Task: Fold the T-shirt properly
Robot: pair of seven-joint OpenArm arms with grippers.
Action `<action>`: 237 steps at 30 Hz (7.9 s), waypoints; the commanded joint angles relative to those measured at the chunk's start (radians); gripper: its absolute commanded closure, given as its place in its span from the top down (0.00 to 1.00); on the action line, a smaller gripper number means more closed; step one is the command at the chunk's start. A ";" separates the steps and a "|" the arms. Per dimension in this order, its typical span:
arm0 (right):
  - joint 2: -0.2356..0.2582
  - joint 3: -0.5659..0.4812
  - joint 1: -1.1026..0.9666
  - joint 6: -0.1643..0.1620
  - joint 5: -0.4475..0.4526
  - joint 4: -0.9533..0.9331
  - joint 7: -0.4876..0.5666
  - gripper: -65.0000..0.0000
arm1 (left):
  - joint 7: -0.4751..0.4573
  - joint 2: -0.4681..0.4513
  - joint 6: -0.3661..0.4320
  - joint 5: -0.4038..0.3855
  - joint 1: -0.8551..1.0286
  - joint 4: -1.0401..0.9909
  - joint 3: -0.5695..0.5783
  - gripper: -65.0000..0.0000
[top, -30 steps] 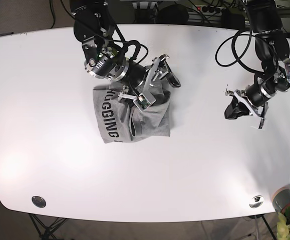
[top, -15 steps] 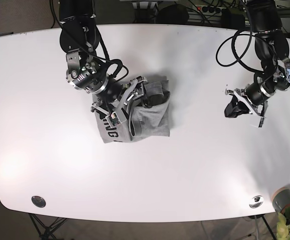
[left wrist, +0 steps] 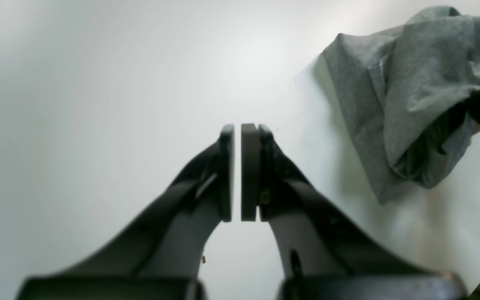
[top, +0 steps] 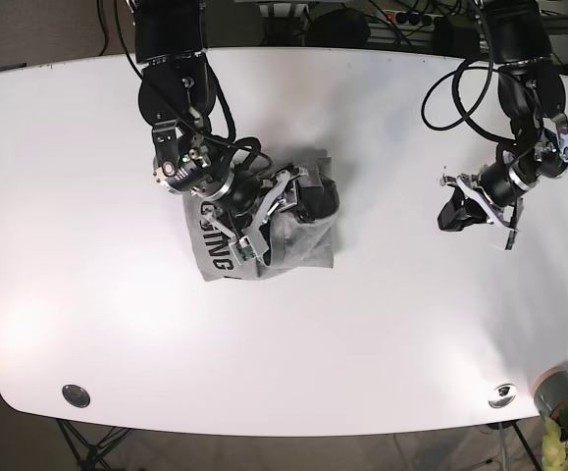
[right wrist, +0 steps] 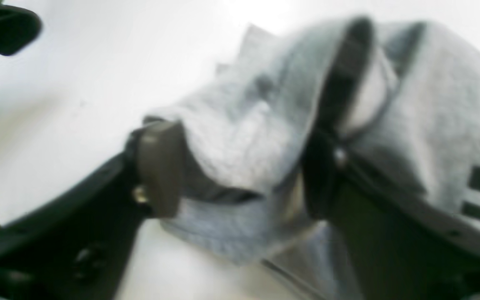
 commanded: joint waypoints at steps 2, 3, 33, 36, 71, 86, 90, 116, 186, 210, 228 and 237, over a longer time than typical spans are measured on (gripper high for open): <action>-0.040 0.001 0.041 0.004 0.012 -0.001 0.026 0.36 | -0.018 -0.017 -0.008 -0.019 -0.012 0.014 -0.005 0.01; -0.048 0.001 0.048 0.004 0.012 -0.014 0.026 0.30 | -0.018 -0.017 -0.008 -0.019 -0.005 0.014 -0.007 0.01; -0.071 -0.099 0.269 -0.004 0.021 -0.105 0.018 0.73 | -0.018 -0.015 -0.008 -0.019 -0.013 0.023 0.027 0.02; -0.032 -0.053 0.237 -0.004 0.021 -0.077 0.018 0.72 | -0.018 -0.015 -0.004 -0.019 -0.053 0.023 0.102 0.02; 0.123 0.240 0.263 -0.004 0.008 -0.277 0.080 0.15 | -0.095 0.321 -0.002 0.568 -0.139 0.108 0.662 0.29; 0.136 0.165 0.283 0.004 -0.076 -0.630 0.347 0.15 | -0.098 0.227 -0.007 0.564 -0.119 -0.004 0.604 0.29; 0.136 0.163 0.282 0.006 -0.079 -0.648 0.354 0.15 | -0.098 0.183 -0.008 0.564 -0.105 -0.012 0.553 0.29; 0.146 0.162 0.329 0.001 -0.090 -0.427 0.230 0.15 | -0.095 0.134 -0.117 0.442 -0.051 0.080 0.228 0.29; 0.090 0.001 0.090 0.049 -0.179 0.032 0.084 0.15 | -0.234 0.137 0.078 0.529 -0.067 0.221 0.361 0.29; -0.035 -0.076 0.418 0.047 -0.186 -0.602 0.291 0.15 | -0.238 0.158 0.078 0.528 0.096 0.212 0.263 0.26; 0.023 -0.012 0.512 0.055 -0.180 -0.832 0.439 0.15 | -0.325 0.151 0.076 0.528 0.134 0.007 0.265 0.15; 0.020 -0.009 0.480 0.055 -0.180 -0.598 0.305 0.15 | -0.323 0.155 0.076 0.528 0.154 0.198 0.261 0.15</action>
